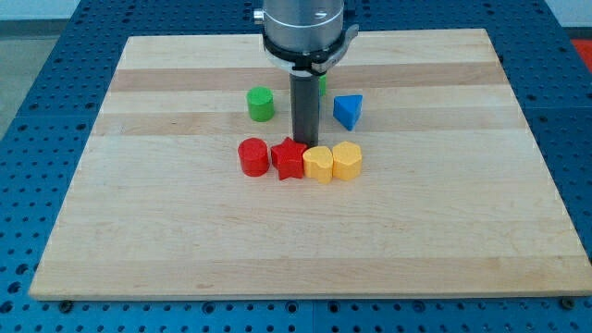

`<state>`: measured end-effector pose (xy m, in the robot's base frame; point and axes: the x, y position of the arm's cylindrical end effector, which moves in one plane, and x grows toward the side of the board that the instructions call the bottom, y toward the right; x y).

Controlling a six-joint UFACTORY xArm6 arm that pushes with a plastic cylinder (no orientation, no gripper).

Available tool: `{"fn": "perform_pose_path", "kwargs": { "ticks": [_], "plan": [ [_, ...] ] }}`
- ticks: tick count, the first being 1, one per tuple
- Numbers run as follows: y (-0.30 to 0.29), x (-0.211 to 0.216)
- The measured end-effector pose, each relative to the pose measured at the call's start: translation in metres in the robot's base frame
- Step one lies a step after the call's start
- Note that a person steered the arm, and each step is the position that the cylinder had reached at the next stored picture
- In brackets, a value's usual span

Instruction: Slide the red star left and down a bit

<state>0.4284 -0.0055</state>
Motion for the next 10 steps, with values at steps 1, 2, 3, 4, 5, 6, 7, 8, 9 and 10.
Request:
{"fn": "perform_pose_path", "kwargs": {
  "ticks": [1,2,3,4,5,6,7,8,9,10],
  "plan": [
    [-0.001,-0.001],
    [-0.005,-0.002],
    [-0.009,-0.002],
    [-0.014,-0.002],
    [-0.021,-0.002],
    [-0.025,-0.002],
    [-0.025,-0.002],
    [-0.025,-0.002],
    [-0.025,0.000],
    [-0.025,0.003]
  ]
}}
